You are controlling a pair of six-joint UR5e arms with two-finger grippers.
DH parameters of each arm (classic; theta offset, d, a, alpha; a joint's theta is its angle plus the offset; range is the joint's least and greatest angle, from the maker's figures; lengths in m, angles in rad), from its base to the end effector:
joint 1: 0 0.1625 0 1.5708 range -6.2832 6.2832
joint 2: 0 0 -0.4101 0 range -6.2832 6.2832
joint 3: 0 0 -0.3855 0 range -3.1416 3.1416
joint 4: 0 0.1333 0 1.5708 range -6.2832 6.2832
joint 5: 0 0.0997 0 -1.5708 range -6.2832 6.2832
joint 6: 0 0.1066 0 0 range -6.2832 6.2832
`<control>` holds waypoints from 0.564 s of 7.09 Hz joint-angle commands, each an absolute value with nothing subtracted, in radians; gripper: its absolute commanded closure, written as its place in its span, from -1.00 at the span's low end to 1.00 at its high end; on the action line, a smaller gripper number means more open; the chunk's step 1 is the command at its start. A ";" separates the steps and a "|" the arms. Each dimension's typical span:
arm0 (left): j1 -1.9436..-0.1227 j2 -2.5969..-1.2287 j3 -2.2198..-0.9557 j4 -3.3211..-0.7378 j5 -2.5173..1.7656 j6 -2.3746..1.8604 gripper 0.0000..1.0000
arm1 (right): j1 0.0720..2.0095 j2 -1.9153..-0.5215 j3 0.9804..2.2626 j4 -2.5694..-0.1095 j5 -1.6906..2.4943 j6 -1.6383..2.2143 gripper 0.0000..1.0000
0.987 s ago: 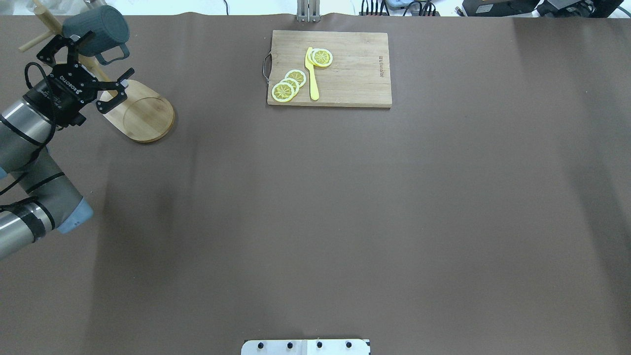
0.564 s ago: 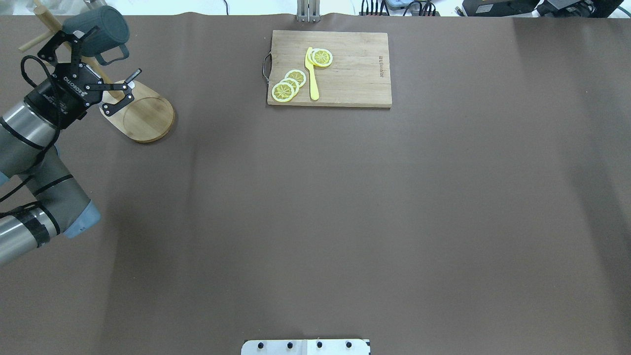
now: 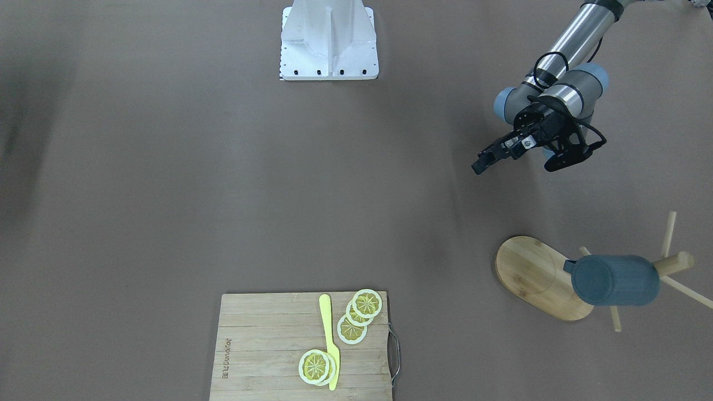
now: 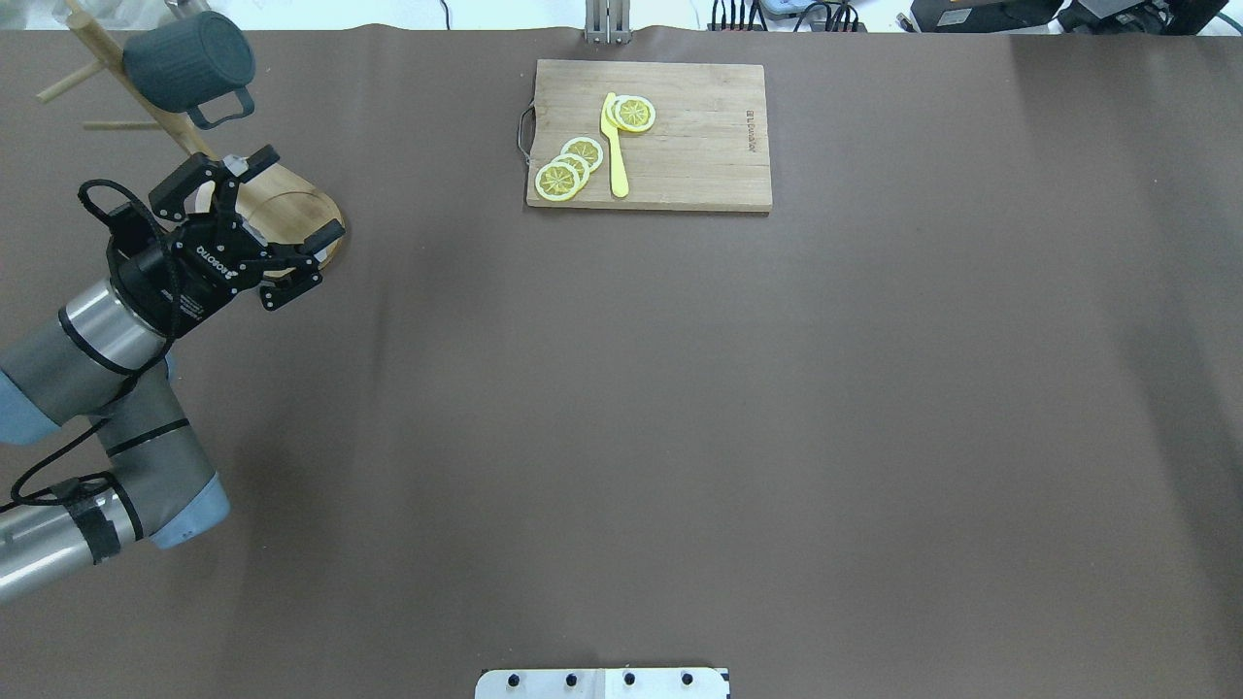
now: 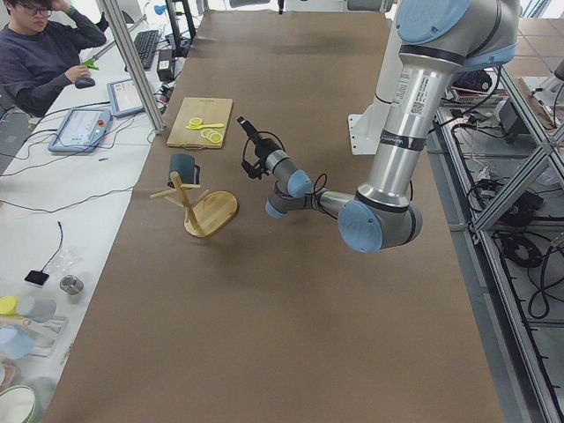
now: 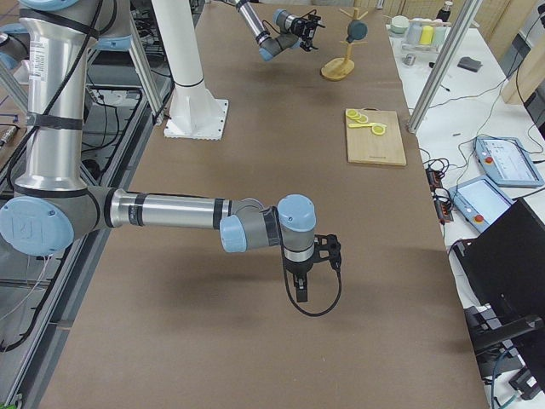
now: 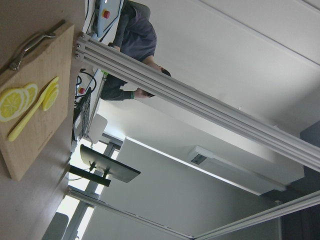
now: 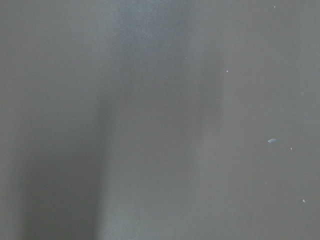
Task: Hang cup on storage rack
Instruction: 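Open the left gripper to leave the mug hanging on the peg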
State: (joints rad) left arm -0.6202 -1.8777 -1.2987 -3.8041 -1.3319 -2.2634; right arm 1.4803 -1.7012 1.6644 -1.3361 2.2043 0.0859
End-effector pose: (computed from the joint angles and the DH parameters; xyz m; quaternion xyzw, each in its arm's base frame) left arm 0.3347 -0.4339 0.3971 0.0178 0.9009 -0.3418 0.2668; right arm 0.0296 -0.4511 0.6479 0.0662 -0.3170 -0.0329 0.9455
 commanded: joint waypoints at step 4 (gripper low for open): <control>-0.588 -1.677 -1.683 -3.467 -1.446 -1.635 -0.98 | 1.480 -1.703 1.664 -1.336 2.206 0.086 -1.00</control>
State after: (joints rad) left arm -0.5882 -1.7421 -1.5462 -3.5995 -1.4225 -1.7790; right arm 1.4803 -1.7021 1.6644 -1.3361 2.2058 0.0859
